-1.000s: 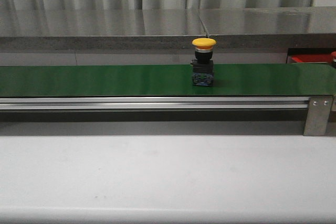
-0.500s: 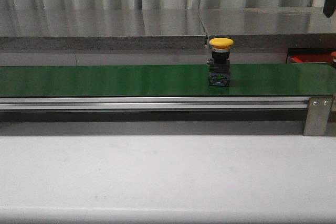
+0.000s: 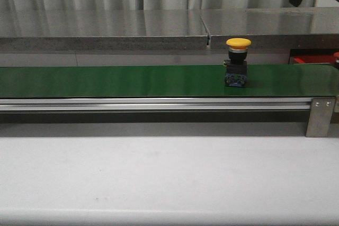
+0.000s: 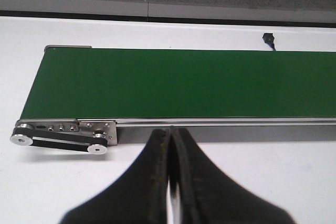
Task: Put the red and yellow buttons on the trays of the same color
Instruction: 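Lift the right gripper away from the trays, then lower the right gripper onto the yellow button on the belt and grasp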
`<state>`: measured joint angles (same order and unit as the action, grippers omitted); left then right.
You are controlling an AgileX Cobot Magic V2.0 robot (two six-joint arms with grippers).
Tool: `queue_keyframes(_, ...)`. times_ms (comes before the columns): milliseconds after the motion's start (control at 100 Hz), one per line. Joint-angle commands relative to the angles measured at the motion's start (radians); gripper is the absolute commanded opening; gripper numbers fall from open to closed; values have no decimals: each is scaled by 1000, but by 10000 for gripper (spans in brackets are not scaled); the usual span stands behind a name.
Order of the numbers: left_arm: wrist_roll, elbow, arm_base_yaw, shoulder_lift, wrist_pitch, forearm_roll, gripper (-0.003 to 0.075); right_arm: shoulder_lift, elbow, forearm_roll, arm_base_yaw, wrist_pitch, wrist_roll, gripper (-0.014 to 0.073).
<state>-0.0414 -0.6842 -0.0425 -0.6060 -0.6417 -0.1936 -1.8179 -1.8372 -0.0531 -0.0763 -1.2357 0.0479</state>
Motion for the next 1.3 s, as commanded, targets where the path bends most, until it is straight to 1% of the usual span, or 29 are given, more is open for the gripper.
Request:
queue_keyframes(0,10,-27,2,-3,64,-17,-20,72,-12,-9,-21,-18,11,600)
queue_keyframes(260,10,-27,2,-3,64,-17,-20,90,63,-36,-95,-1,31,600)
queue_keyframes(450,10,-27,2,-3,64,-17,-20,90,141,-75,-125,75,43,600)
queue_keyframes(620,10,-27,2,-3,64,-17,-20,85,209,-76,-131,188,44,600)
queue_keyframes(840,10,-27,2,-3,64,-17,-20,47,230,-73,-130,300,44,589)
queue_keyframes(910,10,-27,2,-3,64,-17,-20,28,230,-70,-130,309,44,556)
queue_keyframes(980,10,-27,2,-3,64,-17,-20,9,230,-57,-129,309,43,493)
queue_keyframes(1050,10,-27,2,-3,64,-17,-20,-5,230,-54,-121,310,42,405)
queue_keyframes(1100,10,-27,2,-3,64,-17,-20,-11,230,-54,-118,310,39,321)
queue_keyframes(1170,10,-27,2,-3,64,-17,-20,-12,230,-47,-113,310,35,228)
queue_keyframes(1240,10,-27,2,-3,64,-17,-20,-12,230,-46,-111,313,35,174)
queue_keyframes(1290,10,-27,2,-3,64,-17,-20,-12,230,-46,-110,317,35,164)
